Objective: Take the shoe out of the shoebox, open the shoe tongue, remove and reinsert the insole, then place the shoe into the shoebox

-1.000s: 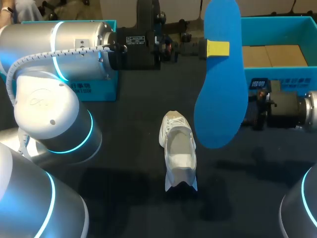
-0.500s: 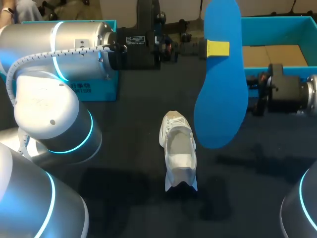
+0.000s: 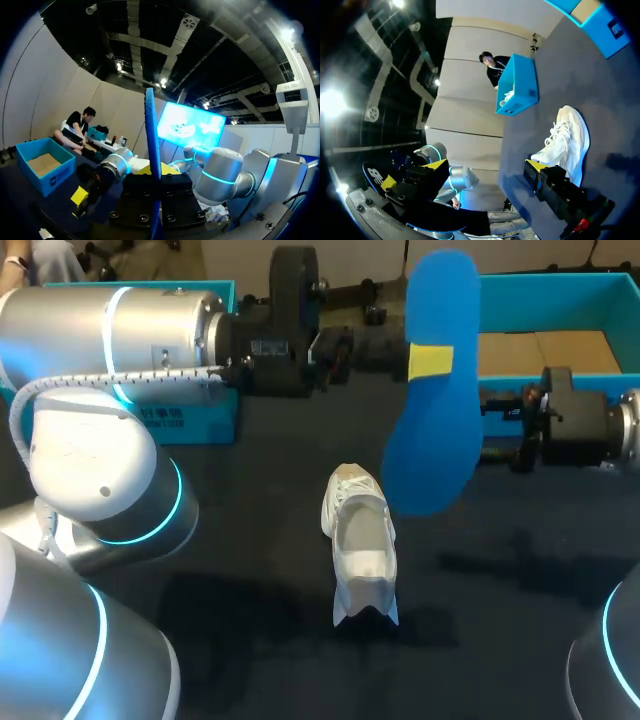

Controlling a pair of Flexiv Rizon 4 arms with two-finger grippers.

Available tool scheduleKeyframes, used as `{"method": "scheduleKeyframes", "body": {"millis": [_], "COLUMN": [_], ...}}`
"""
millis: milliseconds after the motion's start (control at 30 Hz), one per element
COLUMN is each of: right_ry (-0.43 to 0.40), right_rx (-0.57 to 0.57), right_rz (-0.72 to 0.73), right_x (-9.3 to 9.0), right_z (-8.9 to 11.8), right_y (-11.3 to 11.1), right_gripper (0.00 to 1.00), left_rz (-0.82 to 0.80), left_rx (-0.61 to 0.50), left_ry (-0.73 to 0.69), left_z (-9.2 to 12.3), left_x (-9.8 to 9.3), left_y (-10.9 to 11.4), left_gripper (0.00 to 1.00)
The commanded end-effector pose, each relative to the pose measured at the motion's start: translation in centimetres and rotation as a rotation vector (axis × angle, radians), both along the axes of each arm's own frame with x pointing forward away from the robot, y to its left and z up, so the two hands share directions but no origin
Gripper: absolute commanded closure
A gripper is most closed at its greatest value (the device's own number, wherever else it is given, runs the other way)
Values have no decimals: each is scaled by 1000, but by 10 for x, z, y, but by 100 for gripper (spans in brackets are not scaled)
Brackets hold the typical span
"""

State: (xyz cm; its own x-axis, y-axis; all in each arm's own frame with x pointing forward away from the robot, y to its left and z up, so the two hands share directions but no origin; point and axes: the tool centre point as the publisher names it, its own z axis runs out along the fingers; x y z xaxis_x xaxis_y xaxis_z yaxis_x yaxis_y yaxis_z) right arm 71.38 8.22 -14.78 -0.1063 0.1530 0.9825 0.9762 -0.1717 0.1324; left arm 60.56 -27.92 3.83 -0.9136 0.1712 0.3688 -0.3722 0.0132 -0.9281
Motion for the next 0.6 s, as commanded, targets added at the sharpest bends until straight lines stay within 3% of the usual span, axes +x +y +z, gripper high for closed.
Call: {"method": "scheduleKeyframes", "body": {"millis": [33,133,367,600], "right_ry": [0,0,0,0], "right_rx": [-2,-2,-2,-2], "right_rz": [-2,-2,-2,-2], "right_x": [-1,-1,-1,-1], "right_z": [0,0,0,0], "right_y": [1,1,1,1], "right_gripper": [0,0,0,0], "left_rz": [-37,-45,-31,-23], "left_rx": [32,2,-161,-268], "left_ry": [-361,-677,-1118,-1370], "left_z": [-8,-20,-42,-58], "left_x": [3,12,28,50], "left_y": [27,34,42,42], "left_gripper": [100,100,100,100]}}
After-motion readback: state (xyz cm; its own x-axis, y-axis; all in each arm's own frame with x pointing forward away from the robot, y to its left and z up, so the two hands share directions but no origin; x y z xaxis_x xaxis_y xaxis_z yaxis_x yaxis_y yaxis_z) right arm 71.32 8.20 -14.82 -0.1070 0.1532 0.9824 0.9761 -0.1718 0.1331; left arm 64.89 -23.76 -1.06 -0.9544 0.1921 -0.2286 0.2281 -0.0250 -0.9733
